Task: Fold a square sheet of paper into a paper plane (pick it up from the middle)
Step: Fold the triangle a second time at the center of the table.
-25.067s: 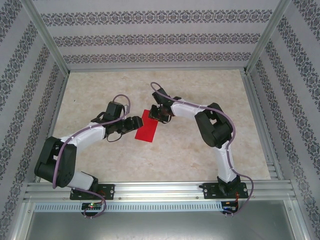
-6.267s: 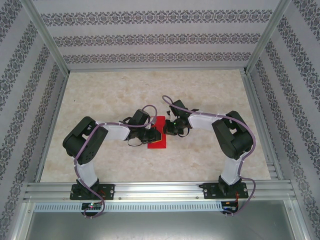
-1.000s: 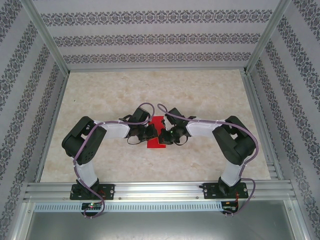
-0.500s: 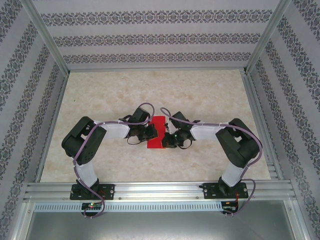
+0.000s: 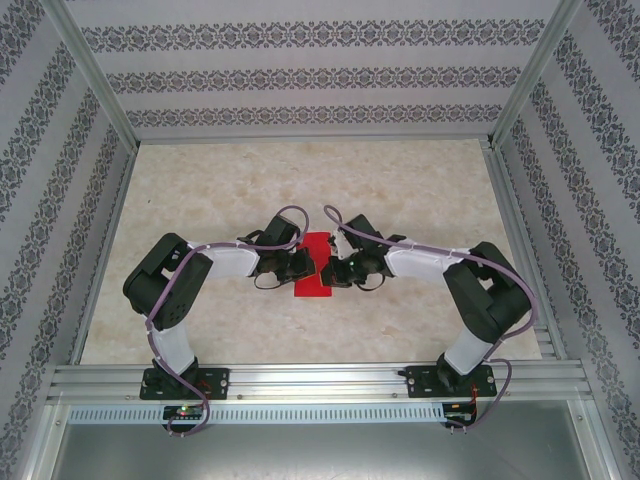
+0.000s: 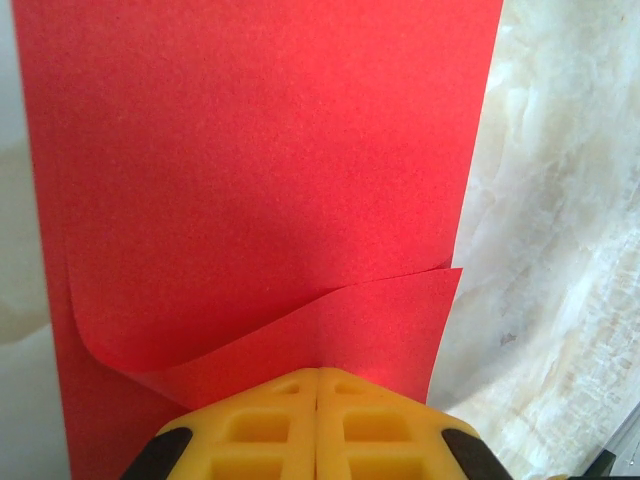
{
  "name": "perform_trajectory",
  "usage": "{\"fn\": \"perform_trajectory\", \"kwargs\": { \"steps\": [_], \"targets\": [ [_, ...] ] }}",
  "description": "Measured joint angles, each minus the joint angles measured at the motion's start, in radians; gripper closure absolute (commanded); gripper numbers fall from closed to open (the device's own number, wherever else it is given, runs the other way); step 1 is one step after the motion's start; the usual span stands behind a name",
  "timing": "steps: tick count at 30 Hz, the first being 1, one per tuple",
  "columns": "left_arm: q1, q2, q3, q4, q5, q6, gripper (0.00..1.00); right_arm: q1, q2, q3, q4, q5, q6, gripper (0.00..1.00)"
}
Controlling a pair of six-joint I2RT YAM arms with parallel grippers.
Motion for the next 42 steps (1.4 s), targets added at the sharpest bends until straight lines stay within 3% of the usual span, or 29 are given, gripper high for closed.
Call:
{"fn": "perform_trajectory", "kwargs": {
  "steps": [11,21,31,42],
  "targets": [
    [0.000,0.000,0.000,0.000,0.000,0.000,0.94,0.000,0.088,0.005,-0.008,0.040,0.014,1.00],
    [0.000,0.000,0.000,0.000,0.000,0.000,0.94,0.000,-0.016,-0.112,-0.016,0.036,-0.005,1.00],
    [0.000,0.000,0.000,0.000,0.000,0.000,0.93,0.000,-0.026,-0.032,-0.011,0.035,0.014,1.00],
    [0.000,0.000,0.000,0.000,0.000,0.001,0.93,0.002,0.108,0.023,0.015,0.038,0.032,1.00]
  ]
}}
